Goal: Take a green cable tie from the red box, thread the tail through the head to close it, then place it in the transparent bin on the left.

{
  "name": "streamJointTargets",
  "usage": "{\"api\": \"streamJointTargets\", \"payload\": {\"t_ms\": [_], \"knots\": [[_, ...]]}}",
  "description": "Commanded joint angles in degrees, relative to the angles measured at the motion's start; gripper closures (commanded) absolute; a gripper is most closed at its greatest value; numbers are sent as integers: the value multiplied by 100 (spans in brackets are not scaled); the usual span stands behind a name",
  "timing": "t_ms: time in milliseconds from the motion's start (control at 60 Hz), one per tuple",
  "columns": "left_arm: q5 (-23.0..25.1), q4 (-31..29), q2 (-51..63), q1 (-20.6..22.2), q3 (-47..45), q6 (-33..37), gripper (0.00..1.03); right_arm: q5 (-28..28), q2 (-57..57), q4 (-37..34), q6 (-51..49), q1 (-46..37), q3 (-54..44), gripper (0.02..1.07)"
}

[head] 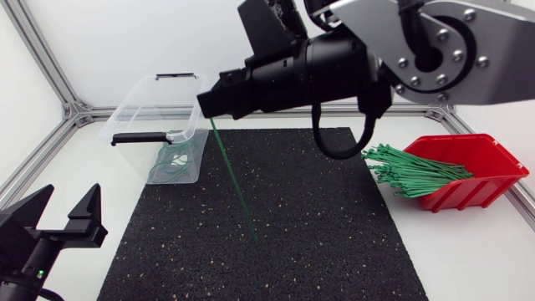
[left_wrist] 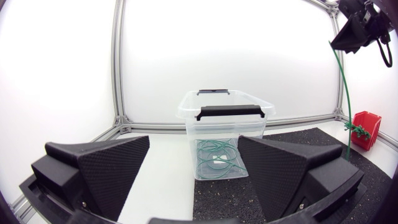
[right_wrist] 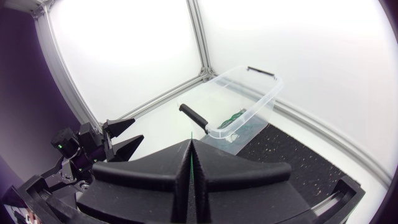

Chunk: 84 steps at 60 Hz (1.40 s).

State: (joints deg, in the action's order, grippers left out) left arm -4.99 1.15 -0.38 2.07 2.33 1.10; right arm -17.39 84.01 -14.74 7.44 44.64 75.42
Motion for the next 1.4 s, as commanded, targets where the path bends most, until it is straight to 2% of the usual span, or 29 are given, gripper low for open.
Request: {"api": "streamJointTargets", "payload": {"t_ms": [0, 100, 333, 567, 1017, 1133, 1267, 1383], "knots": [[7, -106, -14, 31, -224, -84, 4, -283, 239, -20, 425, -166, 114, 101], [7, -106, -14, 31, -224, -84, 4, -511, 204, 6, 601, -369, 26, 101], [25, -106, -14, 40, -224, -93, 4, -546, 230, 121, 627, -861, -317, 101], [42, -115, -14, 40, -224, -93, 4, -889, 467, 288, 671, -1318, -783, 101], [78, -132, -14, 40, -224, -84, 4, -731, 230, 384, 425, -1740, -1214, 93], [86, -132, -14, 40, -224, -93, 4, -661, 90, 261, 258, -1836, -1284, 79], [104, -150, -14, 40, -224, -93, 4, -643, -34, 121, 91, -1933, -1328, 78], [104, -150, -14, 40, -224, -93, 4, -626, -95, -73, -129, -1951, -1363, 61]]}}
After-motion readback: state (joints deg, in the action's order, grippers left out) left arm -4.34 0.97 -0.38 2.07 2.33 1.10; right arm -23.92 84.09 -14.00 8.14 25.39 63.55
